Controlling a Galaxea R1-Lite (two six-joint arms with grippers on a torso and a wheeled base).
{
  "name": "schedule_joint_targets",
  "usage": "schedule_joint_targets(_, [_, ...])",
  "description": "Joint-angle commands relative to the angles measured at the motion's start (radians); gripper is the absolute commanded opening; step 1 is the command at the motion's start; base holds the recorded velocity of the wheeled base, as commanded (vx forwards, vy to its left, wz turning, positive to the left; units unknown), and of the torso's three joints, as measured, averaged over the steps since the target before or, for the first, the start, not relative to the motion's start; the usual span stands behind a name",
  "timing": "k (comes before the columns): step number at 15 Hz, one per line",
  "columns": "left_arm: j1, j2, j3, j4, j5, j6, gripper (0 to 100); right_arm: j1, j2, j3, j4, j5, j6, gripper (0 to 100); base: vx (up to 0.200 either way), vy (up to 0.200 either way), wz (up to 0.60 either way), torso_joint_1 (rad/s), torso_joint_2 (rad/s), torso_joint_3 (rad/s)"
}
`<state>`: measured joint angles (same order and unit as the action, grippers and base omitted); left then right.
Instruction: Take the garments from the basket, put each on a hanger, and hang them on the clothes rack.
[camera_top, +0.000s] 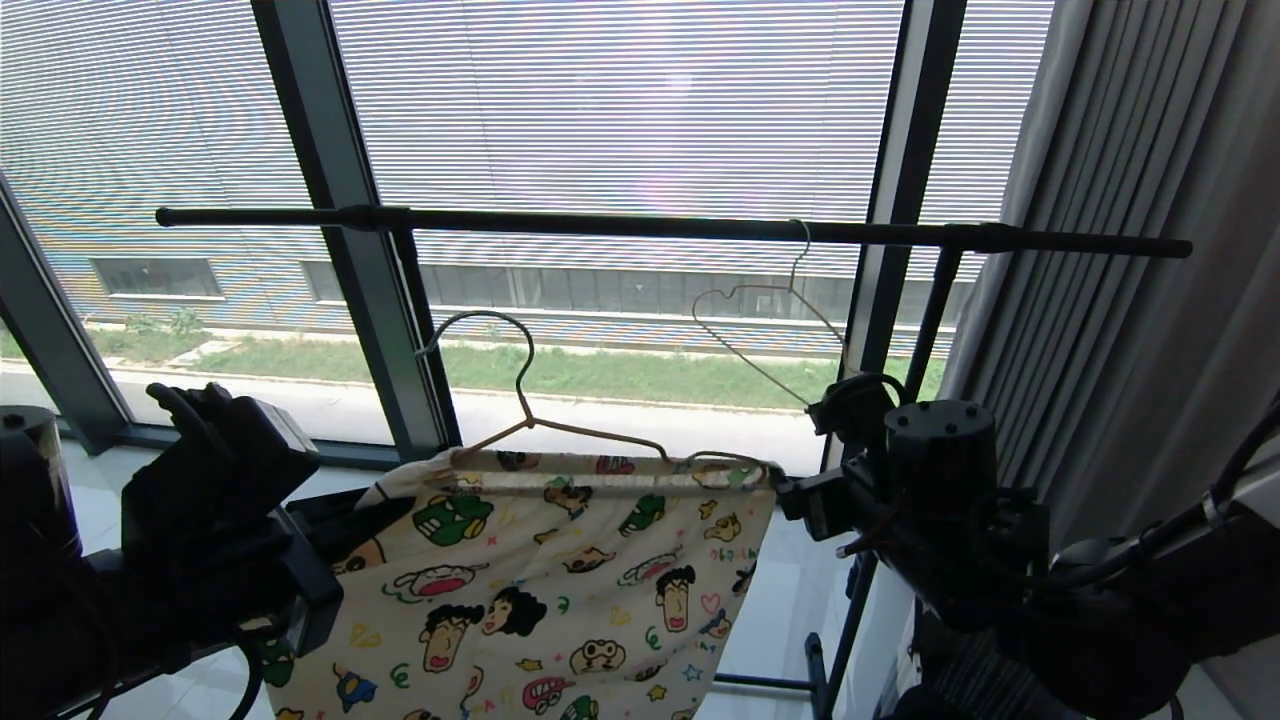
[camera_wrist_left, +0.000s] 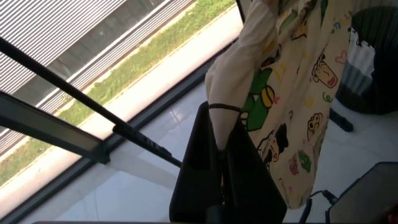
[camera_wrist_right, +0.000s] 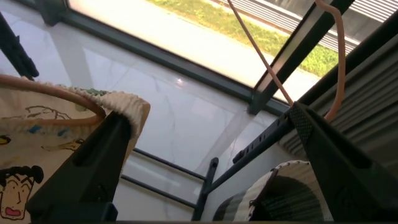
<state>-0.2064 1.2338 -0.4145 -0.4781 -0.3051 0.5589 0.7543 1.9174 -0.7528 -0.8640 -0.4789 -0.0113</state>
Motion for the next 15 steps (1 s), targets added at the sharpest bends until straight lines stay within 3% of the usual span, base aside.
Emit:
schedule_joint_targets(1, [0.001,0.006,0.022,0.001,0.0,0.012,0,-0.013,-0.023,-0.002,-0.001,0.006,-0.013,100,0.0,0.0,0.0,0.0,0.0,0.0])
schedule_joint_targets(7, [-0.01,0.09,0.039,-0.001,0.008,0.03,0,-0.029,-0.071,-0.007,0.0,0.054,-0.07,100,0.0,0.0,0.0,0.0,0.0,0.0])
schedule_joint_targets(11, [-0.008,0.13,-0.017,-0.014,0.012,-0.053,0,-0.019,-0.21,0.001,0.086,0.152,-0.136,100,0.0,0.0,0.0,0.0,0.0,0.0])
schedule_joint_targets(13, [-0.011,0.136,-0.027,-0.122,0.014,-0.125,0,0.007,-0.275,0.016,0.165,0.207,-0.138,100,0.0,0.0,0.0,0.0,0.0,0.0])
schedule_joint_targets(15, [-0.011,0.13,-0.023,-0.205,0.012,-0.142,0,0.01,-0.278,0.021,0.183,0.238,-0.171,100,0.0,0.0,0.0,0.0,0.0,0.0])
